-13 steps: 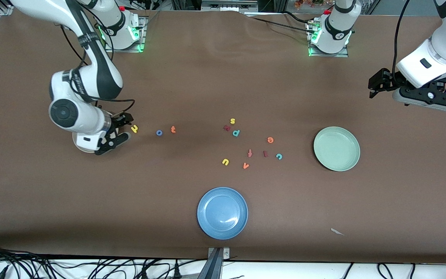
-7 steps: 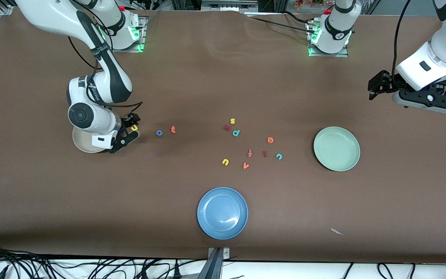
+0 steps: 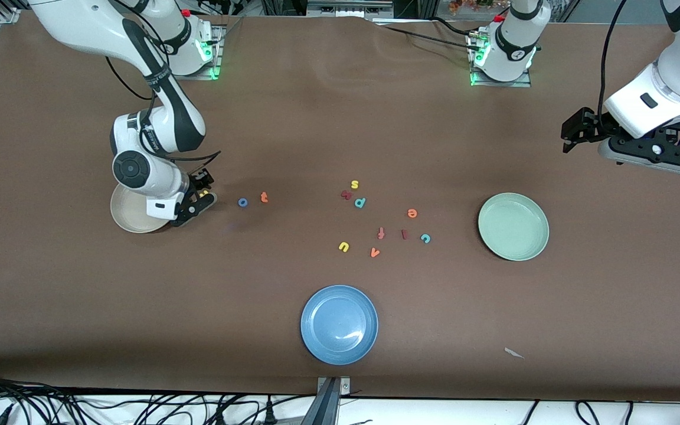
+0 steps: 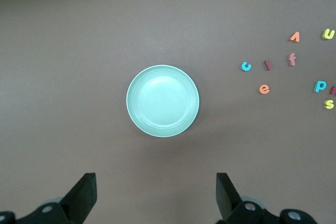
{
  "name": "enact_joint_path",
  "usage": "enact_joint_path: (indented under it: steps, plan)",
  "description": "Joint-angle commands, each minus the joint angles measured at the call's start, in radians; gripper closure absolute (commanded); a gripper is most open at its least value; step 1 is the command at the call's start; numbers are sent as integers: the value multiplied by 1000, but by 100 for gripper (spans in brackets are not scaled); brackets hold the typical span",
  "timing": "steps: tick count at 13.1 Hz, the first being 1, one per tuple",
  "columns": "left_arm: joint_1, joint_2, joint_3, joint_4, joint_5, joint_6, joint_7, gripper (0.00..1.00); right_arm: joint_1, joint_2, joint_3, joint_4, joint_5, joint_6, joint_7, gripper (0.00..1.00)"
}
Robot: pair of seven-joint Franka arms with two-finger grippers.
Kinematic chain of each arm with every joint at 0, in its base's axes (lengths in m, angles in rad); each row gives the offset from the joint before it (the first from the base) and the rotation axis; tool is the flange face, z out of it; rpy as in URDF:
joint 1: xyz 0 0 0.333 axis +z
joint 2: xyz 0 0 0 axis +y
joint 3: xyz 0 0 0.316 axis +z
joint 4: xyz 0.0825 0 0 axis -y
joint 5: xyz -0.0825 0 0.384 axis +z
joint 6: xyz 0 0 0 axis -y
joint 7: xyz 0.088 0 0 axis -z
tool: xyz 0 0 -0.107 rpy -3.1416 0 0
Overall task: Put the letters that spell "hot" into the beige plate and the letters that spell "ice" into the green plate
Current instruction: 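Reach the right gripper to the yellow letter and grasp it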
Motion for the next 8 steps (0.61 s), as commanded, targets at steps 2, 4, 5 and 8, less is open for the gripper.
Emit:
enact_joint_path:
  steps: [2, 4, 5, 8]
  plan:
    - [-5, 13, -1, 30, 0, -14, 14, 0, -2, -32, 4, -75, 10, 82, -16, 34]
    - [-7, 13, -1, 28, -2, -14, 11, 0, -2, -22, 4, -75, 10, 98, -16, 35]
    - [-8, 15, -1, 31, -3, -14, 8, 0, -2, -20, 4, -77, 10, 106, -16, 39]
    - [1, 18, 0, 45, -3, -14, 14, 0, -2, -19, 4, -81, 12, 106, -16, 50]
